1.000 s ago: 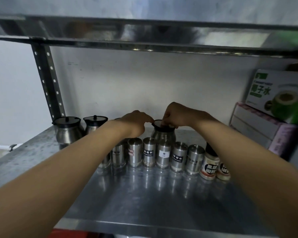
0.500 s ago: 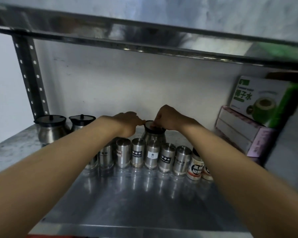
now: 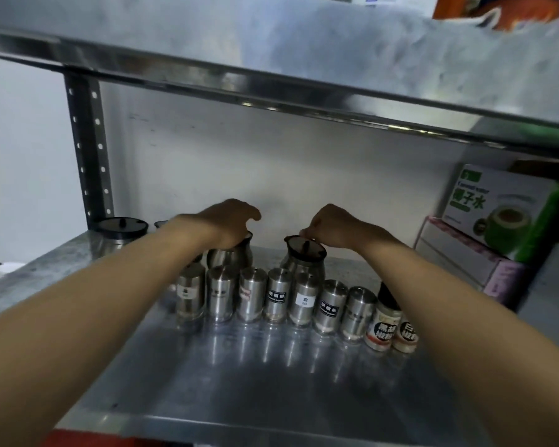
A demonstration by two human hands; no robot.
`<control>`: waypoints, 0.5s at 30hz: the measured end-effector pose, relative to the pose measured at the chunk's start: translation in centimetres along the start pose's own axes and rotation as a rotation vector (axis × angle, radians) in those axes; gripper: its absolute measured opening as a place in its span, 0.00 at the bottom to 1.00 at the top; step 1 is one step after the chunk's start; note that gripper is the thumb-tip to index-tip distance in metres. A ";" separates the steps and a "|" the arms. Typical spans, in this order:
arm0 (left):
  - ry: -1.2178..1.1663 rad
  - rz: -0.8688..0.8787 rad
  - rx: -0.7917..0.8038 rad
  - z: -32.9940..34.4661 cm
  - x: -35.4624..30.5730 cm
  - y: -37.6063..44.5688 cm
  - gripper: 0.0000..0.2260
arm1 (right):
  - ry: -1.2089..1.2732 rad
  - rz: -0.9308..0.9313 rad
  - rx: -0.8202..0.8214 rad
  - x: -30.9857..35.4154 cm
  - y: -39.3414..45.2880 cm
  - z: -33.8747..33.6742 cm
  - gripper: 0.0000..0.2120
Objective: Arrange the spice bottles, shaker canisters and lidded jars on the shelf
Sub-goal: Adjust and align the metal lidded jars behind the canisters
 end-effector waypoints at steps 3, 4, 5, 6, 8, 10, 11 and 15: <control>-0.015 -0.033 -0.052 -1.2 2.4 -1.4 0.20 | 0.083 -0.113 -0.045 2.2 0.6 -0.2 0.11; -0.009 -0.051 -0.066 -1.4 3.4 -1.7 0.21 | 0.130 -0.157 -0.041 3.2 0.7 -0.1 0.09; -0.007 -0.065 -0.073 -1.5 4.3 -2.0 0.21 | 0.163 -0.194 -0.030 4.4 0.7 0.1 0.08; -0.011 -0.072 -0.077 -1.5 5.1 -2.2 0.21 | 0.177 -0.221 -0.020 5.3 0.9 0.3 0.07; -0.022 -0.074 -0.076 -1.4 6.1 -2.6 0.19 | 0.200 -0.254 0.003 7.1 1.4 0.9 0.07; -0.017 -0.072 -0.070 -1.2 6.6 -2.9 0.17 | 0.281 -0.249 0.055 8.3 2.2 1.6 0.08; -0.016 -0.070 -0.065 -1.0 6.6 -3.0 0.17 | 0.316 -0.242 0.082 8.8 2.4 2.0 0.08; -0.002 -0.063 -0.058 -0.2 6.7 -2.6 0.17 | 0.247 -0.232 0.113 10.2 3.5 3.8 0.11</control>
Point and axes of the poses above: each hand's wrist, its own y-axis towards the middle knuckle, its own z-axis out of the palm, x = y × z, the point moved 4 cm from there along y, towards the middle knuckle, and after that the axes turned 10 degrees about x, right-handed, at the moved point
